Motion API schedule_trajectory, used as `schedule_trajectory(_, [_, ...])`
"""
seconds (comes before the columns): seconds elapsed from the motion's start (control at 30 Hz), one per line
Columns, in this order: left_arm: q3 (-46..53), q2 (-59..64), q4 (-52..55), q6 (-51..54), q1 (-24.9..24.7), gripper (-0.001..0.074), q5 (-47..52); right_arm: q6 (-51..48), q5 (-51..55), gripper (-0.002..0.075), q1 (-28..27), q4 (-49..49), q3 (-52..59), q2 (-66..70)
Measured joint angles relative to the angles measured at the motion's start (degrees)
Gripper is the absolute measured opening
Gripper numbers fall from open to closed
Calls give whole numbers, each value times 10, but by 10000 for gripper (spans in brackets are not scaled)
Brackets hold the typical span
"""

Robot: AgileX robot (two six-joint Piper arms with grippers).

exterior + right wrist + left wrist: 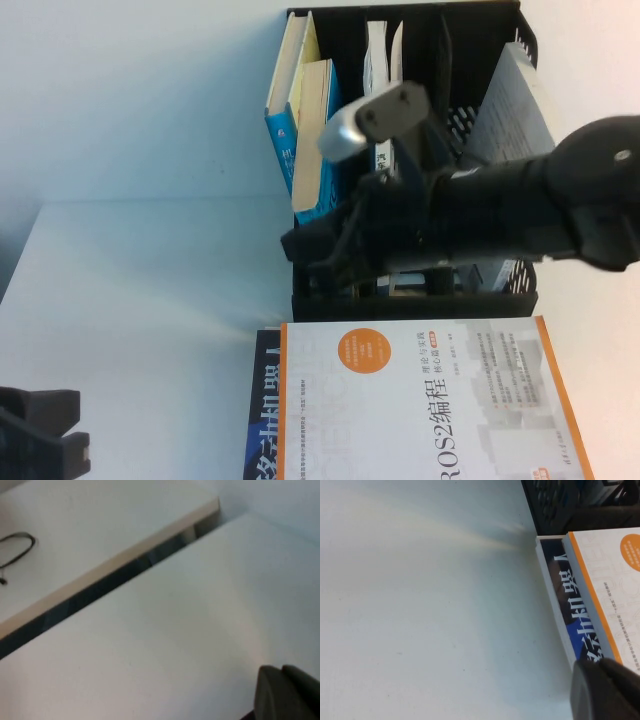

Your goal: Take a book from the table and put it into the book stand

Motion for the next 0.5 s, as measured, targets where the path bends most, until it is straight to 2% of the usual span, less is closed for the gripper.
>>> schedule_trajectory(0.1, [0, -1, -1, 0, 0, -3, 0, 46, -22, -4, 3, 0, 4, 48])
schedule_trajectory(0.2, [0, -2, -4, 0, 0, -3, 0, 72, -90, -4, 6, 10, 4, 82])
schedule_trajectory(0.4, [0, -2, -4, 0, 0, -3, 3, 78, -252, -4, 10, 44, -45, 120])
schedule_trajectory(0.5, [0, -2, -4, 0, 0, -3, 3, 78, -296, -4, 9, 45, -77, 123])
